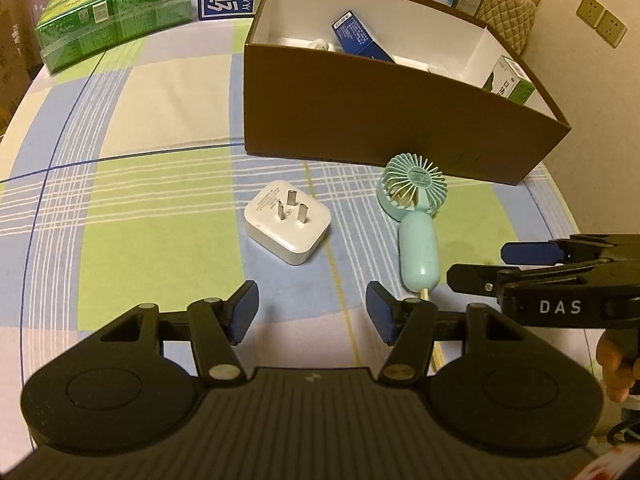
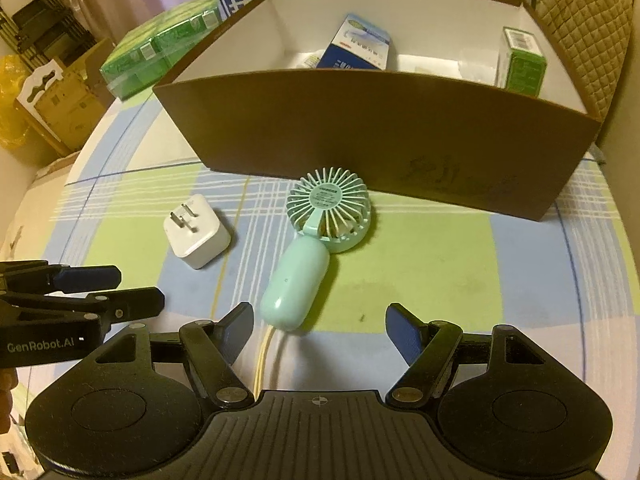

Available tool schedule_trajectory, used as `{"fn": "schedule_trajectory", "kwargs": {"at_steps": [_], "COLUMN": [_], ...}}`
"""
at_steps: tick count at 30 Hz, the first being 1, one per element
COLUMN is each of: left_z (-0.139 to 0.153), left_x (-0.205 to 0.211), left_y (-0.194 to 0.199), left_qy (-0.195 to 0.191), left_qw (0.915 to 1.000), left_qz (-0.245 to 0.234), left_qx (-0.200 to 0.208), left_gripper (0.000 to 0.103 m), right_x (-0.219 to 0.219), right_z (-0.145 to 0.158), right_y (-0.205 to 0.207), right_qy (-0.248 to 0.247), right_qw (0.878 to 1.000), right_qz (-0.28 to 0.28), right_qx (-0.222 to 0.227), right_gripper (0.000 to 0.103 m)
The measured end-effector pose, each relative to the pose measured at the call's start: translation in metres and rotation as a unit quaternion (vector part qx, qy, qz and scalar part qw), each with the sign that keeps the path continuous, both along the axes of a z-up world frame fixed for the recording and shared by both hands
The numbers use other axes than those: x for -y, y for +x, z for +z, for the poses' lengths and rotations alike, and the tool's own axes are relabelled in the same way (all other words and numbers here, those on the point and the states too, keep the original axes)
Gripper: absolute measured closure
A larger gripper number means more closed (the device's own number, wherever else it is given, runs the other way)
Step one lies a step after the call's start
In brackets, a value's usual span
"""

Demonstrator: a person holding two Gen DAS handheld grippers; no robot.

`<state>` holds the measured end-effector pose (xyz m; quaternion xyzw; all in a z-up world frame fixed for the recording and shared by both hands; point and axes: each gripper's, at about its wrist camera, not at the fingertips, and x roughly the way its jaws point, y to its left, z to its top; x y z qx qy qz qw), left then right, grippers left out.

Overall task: Organize rigid objects
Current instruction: 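Move the left tool to the white plug while the right tool approaches the mint fan, then grasp the white plug adapter with the left tool while the right tool grasps the fan handle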

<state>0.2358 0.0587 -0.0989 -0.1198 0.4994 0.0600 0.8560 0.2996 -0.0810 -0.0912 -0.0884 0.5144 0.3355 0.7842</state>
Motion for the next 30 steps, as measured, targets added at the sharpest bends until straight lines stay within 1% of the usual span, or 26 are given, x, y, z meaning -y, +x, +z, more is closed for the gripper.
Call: {"fn": "schedule_trajectory", "kwargs": {"at_steps": [4,11,18,21,23,24,26,30], "left_z": [-0.006,-0.014,-0.020,-0.022,-0.024,-0.025,-0.027,-0.032], "left_x": [-0.003,-0.011,-0.014,-0.017,-0.019,-0.020,-0.021,-0.023], "left_y": [0.004,0.010,0.019,0.023,0.026,0.028,0.030,0.037], "left_qy": [0.000,0.002,0.003,0.009,0.015,0.019,0.029,0.041], "left_qw": [1.0000,1.0000,0.9998,0.9996,0.9993,0.9990,0.9981,0.9960], "left_qz": [0.001,-0.002,-0.016,-0.026,-0.033,-0.039,-0.054,-0.079], "left_qx": [-0.004,-0.009,-0.008,-0.004,-0.001,0.001,0.006,0.009], "left_gripper": [0.047,0.047,0.047,0.046,0.044,0.042,0.042,0.042], "right_x": [-0.011,-0.030,-0.044,-0.049,-0.051,-0.052,-0.052,-0.045], "right_z": [-0.008,-0.023,-0.036,-0.037,-0.038,-0.038,-0.039,-0.039], "right_y": [0.002,0.009,0.017,0.017,0.016,0.014,0.013,0.017], "right_qy": [-0.006,-0.017,-0.031,-0.037,-0.043,-0.049,-0.060,-0.058], "right_qw": [1.000,1.000,1.000,0.999,0.999,0.998,0.997,0.997], "right_qz": [0.005,0.004,0.002,0.005,0.011,0.014,0.016,0.004], "right_qx": [-0.004,-0.004,-0.004,0.013,0.025,0.033,0.048,0.049], "right_gripper": [0.040,0.045,0.051,0.054,0.060,0.067,0.069,0.072]}}
